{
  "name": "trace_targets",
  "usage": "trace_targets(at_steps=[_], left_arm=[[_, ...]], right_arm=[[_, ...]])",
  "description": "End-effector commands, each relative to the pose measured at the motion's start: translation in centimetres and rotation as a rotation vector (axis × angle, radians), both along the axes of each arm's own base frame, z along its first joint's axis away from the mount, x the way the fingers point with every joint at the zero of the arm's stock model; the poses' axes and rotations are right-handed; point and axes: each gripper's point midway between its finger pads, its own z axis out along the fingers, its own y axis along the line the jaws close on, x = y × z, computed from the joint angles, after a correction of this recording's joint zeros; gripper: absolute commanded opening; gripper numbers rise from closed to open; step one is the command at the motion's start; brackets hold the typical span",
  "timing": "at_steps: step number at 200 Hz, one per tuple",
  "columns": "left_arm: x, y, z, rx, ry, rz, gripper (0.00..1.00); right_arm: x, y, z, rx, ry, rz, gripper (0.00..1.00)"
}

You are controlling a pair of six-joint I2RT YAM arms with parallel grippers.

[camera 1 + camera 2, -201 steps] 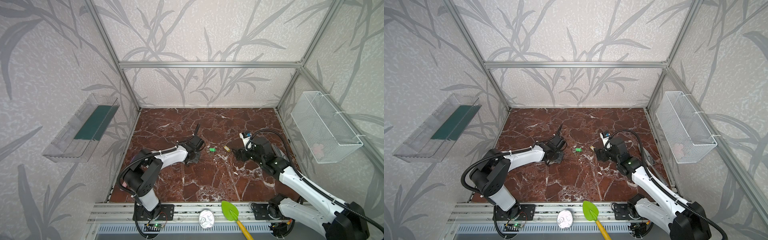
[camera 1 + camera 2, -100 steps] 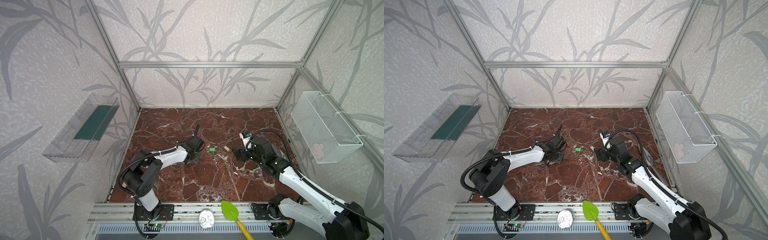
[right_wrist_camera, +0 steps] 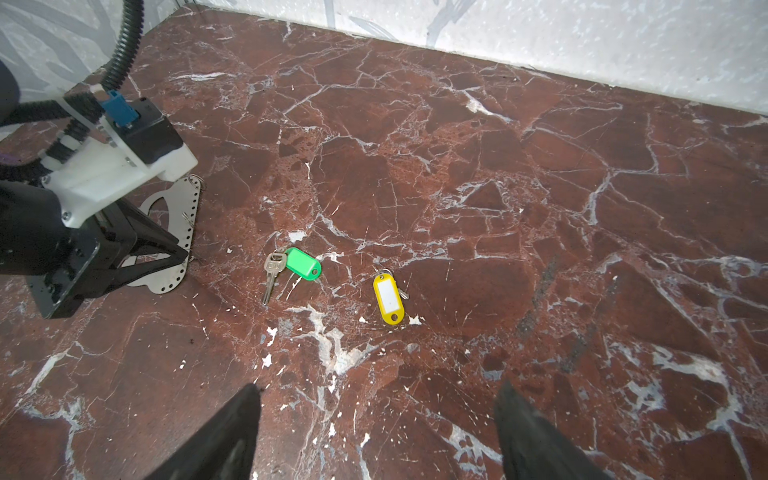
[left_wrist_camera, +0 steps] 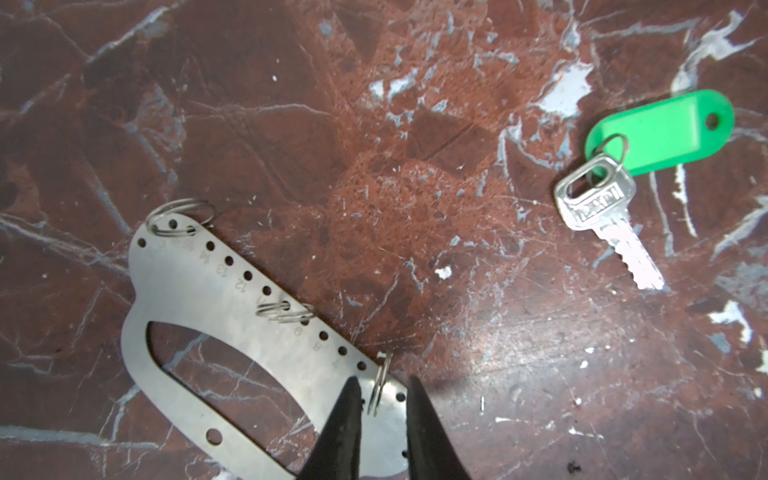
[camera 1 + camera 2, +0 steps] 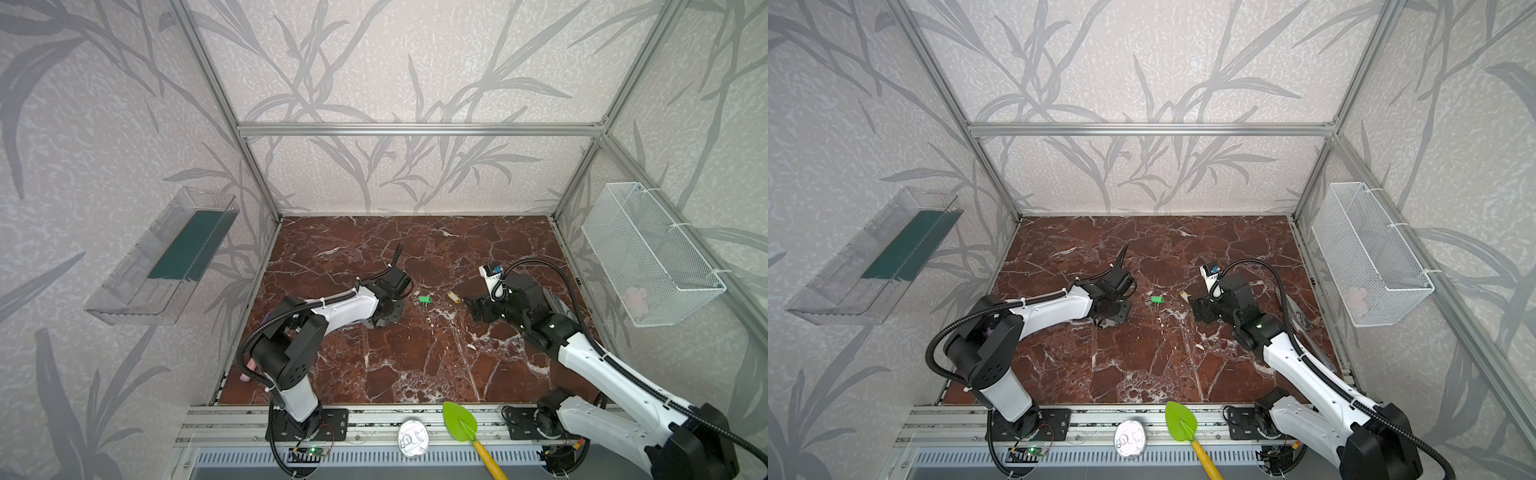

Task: Put the keys on the keyring
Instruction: 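Lower the left gripper onto the plate edge and close on it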

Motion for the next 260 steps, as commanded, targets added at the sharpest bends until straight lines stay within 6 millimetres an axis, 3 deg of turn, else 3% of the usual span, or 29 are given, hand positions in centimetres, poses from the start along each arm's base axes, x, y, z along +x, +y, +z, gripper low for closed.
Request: trace_targets(at_steps=[1,213,238,260], left_arm=[[-0.3,0.2,-0.1,0.032,0.035,0.006,0.22],[0.1,0.2,-0.6,0.057,0.040,0.013,0.12],[0.1,0.0,0.1,0.036,0.022,0.002,0.05],[-0.1,-0.6,2.2,-0.019,-0.029,-0.027,0.00]], right_arm=[[-0.4,-0.4,-0.5,-0.025,0.006,0.000,0.86],[-0.5,-0.5,-0.7,-0.038,0.009,0.001,0.86],[-0.6,-0.4,-0.5,-0.032,0.010,0.008,0.86],[-0.8,-0.3,0.1,-0.013,-0.001,0.014,0.86]])
